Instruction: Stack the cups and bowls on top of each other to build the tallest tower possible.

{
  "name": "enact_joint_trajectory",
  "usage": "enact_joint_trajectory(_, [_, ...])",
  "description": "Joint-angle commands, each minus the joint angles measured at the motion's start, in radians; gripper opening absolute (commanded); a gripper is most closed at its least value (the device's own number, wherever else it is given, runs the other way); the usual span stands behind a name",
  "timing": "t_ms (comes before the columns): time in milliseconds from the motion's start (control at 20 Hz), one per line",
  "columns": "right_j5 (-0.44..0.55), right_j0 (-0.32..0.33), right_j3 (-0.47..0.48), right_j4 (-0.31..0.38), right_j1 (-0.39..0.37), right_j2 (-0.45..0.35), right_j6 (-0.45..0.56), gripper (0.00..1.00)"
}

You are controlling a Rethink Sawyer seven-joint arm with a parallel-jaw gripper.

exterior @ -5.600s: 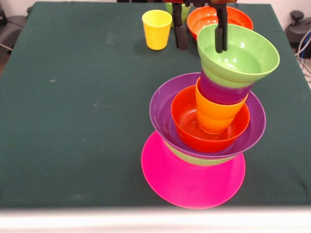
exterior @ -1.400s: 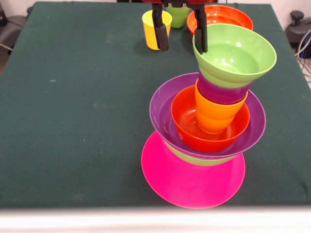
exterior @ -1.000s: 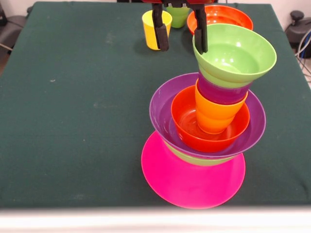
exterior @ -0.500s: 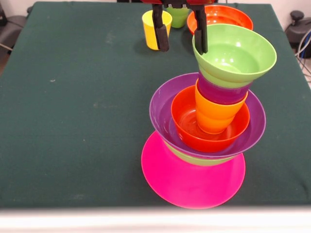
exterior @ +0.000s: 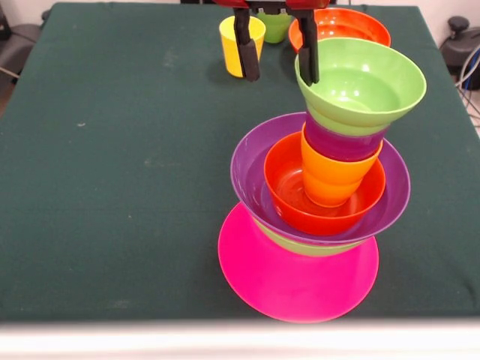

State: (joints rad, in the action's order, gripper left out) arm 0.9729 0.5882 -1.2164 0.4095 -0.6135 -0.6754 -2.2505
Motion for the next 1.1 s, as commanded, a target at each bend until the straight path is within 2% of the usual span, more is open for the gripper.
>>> enact_joint_trajectory(50, [-0.009,0.016,-0.027,0.038,0.032,0.013,0.197,1.0])
enact_joint_trajectory(800, [-0.004,0.016,-0.032,0.037,0.022,0.01,0.184,1.0])
enact_joint_trajectory(1100, [0.001,0.004,-0.058,0.032,-0.012,0.017,0.152,1.0])
